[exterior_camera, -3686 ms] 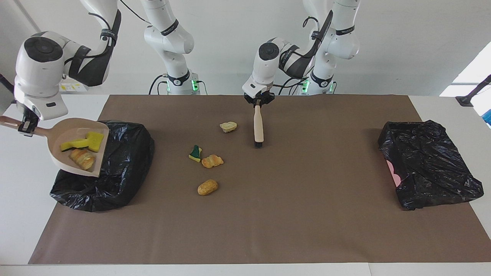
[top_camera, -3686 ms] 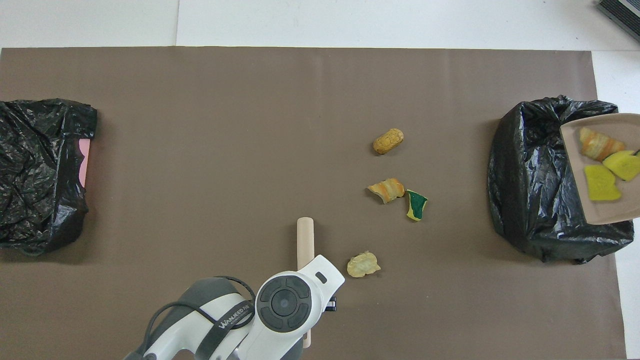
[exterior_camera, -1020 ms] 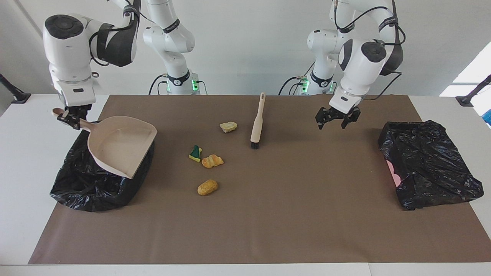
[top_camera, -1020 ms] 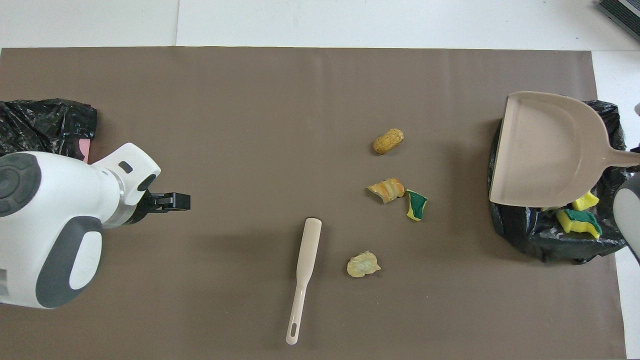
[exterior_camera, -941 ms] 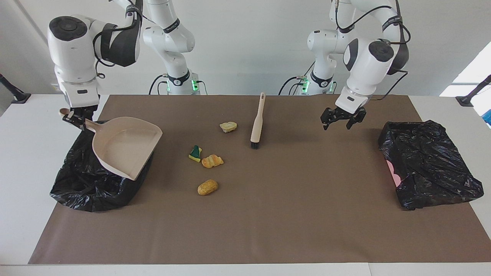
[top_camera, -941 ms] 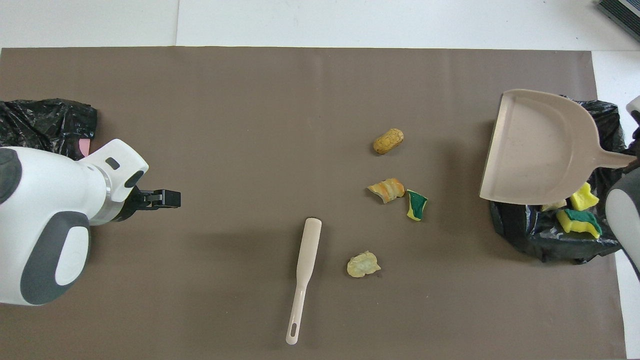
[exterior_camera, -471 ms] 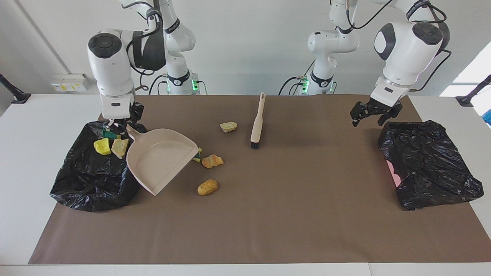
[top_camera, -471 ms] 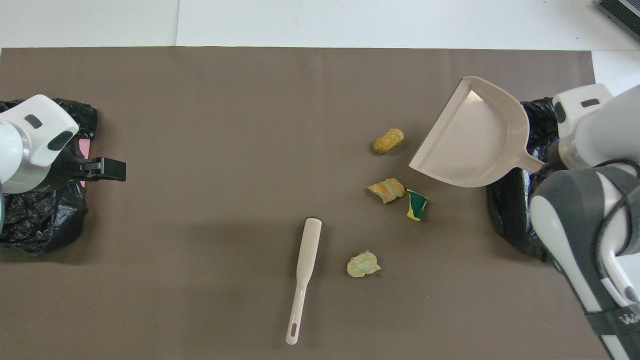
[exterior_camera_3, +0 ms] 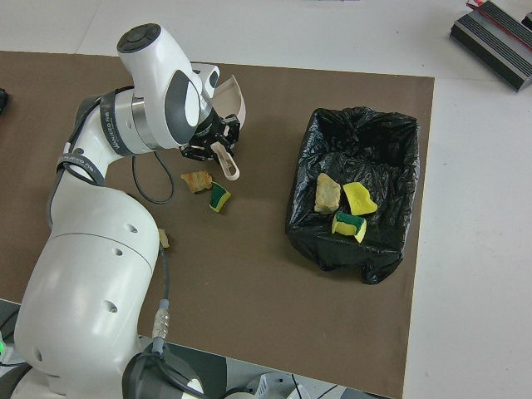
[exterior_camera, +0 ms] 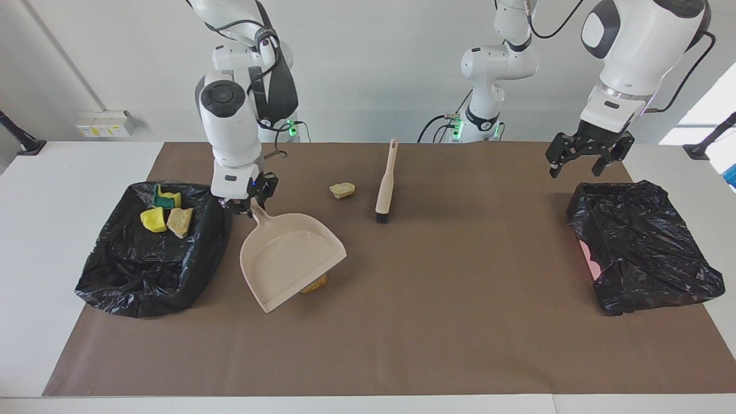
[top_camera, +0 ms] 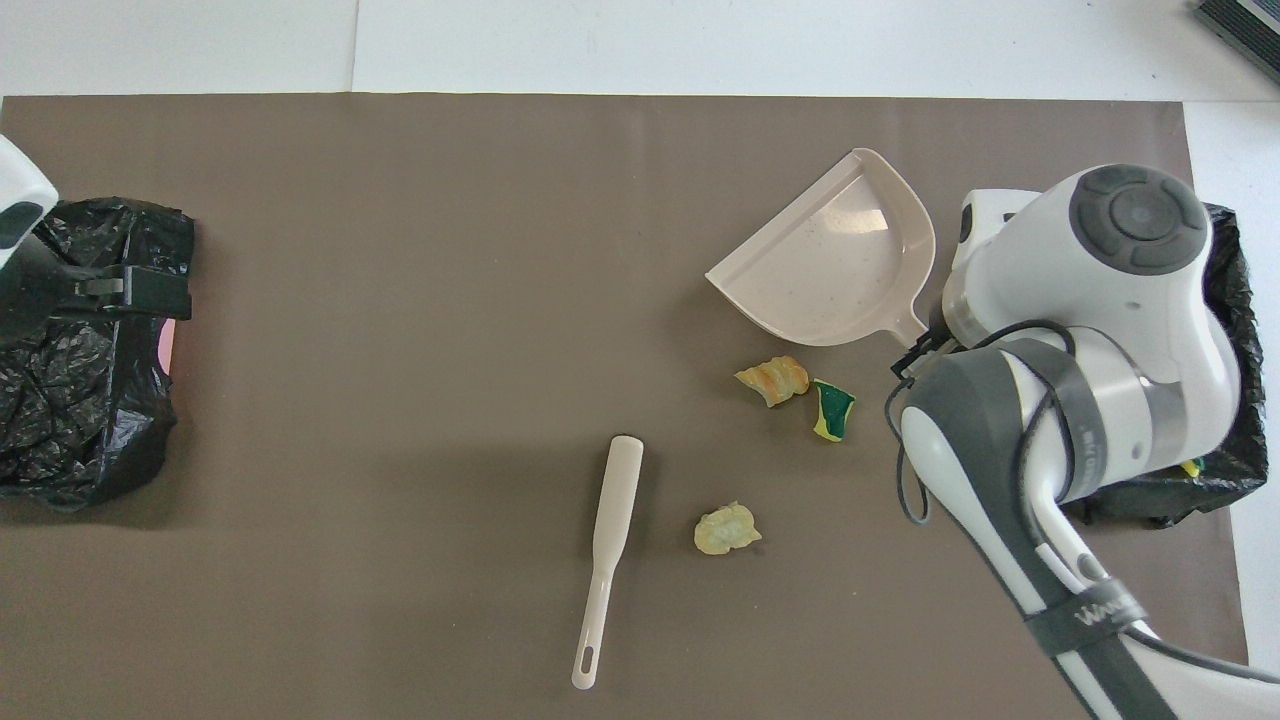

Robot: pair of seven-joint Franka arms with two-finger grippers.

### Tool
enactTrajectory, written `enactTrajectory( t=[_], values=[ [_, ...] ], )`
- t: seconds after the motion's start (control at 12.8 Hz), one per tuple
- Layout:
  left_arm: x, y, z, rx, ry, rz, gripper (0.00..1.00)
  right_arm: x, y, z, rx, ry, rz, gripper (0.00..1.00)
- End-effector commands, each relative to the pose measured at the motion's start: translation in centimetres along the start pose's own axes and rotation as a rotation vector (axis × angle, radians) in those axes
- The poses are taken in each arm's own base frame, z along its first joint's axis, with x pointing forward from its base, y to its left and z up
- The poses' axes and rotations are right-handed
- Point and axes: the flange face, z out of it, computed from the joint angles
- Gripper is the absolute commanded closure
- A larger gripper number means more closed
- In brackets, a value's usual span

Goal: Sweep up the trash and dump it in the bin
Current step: 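Bring the dustpan back to the table center with the right gripper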

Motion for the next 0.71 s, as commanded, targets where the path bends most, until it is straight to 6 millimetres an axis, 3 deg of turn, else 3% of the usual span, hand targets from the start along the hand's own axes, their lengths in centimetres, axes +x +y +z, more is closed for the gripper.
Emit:
enactTrajectory(
  t=[0.0, 0.16, 0.31, 0.47, 0.63],
  values=[
    [0.2, -0.5, -0.9, -0.017, -0.006, 0.003, 0.0, 3.2, -4.9, 0.3, 0.043, 0.035, 0.154, 1.0],
    [-0.1, -0.9, -0.9, -0.015, -0.012, -0.003, 0.0, 5.1, -8.3, 1.1, 0.048, 0.061, 0.252, 1.0],
    [-0.1, -0.9, -0.9, -0.015, -0.012, -0.005, 0.0, 6.8, -12.8, 0.7, 0.063, 0.094, 0.354, 1.0],
    [-0.1, -0.9, -1.0, -0.017, -0.017, -0.029, 0.0, 9.8, -15.7, 0.9, 0.078, 0.104, 0.491, 1.0],
    [-0.3, -1.6, -1.4, -0.038, -0.022, -0.056, 0.0, 12.6, -18.4, 3.4, 0.094, 0.077, 0.584, 1.0]
  ],
)
